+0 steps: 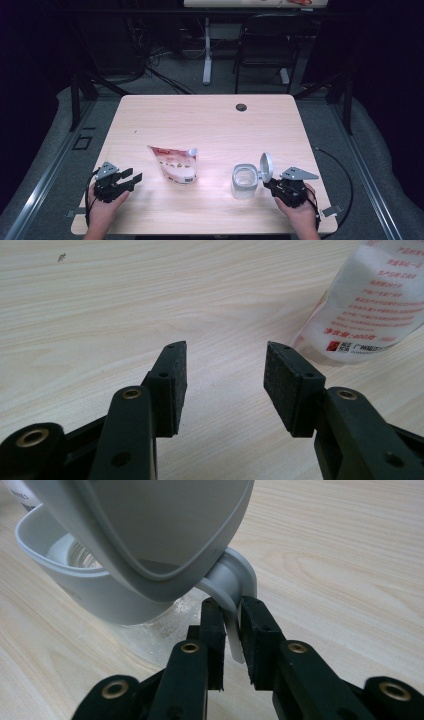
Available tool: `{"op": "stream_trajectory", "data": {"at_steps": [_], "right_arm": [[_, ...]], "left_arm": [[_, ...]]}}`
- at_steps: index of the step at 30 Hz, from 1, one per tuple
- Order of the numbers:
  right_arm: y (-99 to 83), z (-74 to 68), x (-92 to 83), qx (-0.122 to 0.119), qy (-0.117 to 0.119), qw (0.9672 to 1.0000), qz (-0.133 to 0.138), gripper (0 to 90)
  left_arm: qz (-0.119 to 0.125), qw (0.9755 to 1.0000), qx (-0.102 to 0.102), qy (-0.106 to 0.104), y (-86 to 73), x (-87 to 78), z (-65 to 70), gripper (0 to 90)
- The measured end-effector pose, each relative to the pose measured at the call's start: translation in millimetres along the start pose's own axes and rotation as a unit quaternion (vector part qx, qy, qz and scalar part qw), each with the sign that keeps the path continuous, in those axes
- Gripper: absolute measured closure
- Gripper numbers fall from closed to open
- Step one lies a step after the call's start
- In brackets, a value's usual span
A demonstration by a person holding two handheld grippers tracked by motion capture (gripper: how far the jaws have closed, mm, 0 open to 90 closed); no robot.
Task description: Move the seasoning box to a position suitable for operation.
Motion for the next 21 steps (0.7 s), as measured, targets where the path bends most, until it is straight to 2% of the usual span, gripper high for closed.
{"op": "stream_trajectory", "data": {"at_steps": [8, 15, 21], "right_arm": [[4.2, 6.4, 4.5, -0.004, 0.002, 1.0000, 0.005, 80.4], [8.3, 12.8, 8.5, 0.009, 0.004, 0.9999, 0.010, 78.9], [12.2, 17.9, 12.1, 0.031, 0.022, 0.9990, 0.024, 73.8]], "left_arm": [[-0.003, 1.0000, 0.004, 0.001, -0.3, 0.8, 0.3, 52.1], [-0.003, 1.0000, 0.005, 0.001, -0.4, 0.6, 0.1, 52.1], [-0.003, 1.0000, 0.004, 0.001, -0.4, 1.0, 0.6, 52.1]]}}
Point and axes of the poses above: each handheld gripper's, and its own axes: x roughly forward along the jaws, y roughly out of its top, z roughly to its right, the point moved 7 cm from there along x, roughly forward along the jaws, and after that the axes turned 10 degrees about y, right-handed, at the moved point
